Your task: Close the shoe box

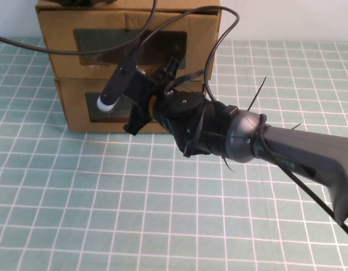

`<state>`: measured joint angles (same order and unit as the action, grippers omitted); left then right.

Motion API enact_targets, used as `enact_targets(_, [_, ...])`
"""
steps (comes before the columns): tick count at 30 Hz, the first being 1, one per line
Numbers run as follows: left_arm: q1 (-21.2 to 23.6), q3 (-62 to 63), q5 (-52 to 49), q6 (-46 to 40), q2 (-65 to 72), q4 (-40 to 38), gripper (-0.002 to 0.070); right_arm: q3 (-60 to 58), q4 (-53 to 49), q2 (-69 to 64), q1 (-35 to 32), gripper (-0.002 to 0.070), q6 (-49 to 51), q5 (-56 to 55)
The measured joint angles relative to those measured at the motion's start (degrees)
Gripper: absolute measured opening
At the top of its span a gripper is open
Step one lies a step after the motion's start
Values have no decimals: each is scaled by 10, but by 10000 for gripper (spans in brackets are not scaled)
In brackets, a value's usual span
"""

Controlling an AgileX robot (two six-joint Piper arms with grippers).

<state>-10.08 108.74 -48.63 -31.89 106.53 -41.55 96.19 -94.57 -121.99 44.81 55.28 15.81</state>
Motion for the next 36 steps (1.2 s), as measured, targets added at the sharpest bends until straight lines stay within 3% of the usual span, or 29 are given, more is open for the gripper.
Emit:
enact_targets(10, [0, 0, 0, -3, 0, -2, -5, 22, 15, -17, -3, -15, 16, -12])
enact_targets(16, [0, 0, 0, -4, 0, -2, -5, 11, 92, 20, -8, -15, 25, -130])
enact_targets(21, [0, 0, 0, -4, 0, -2, -5, -48, 88, 93, -4, -15, 161, -217])
enact_targets(26, [0, 0, 2, -4, -1, -2, -5, -98, -11, 163, -4, -15, 327, -282])
enact_targets(36, [0, 0, -5, -5, -97, 7, -5, -104, -30, 285, -28, -15, 333, -204])
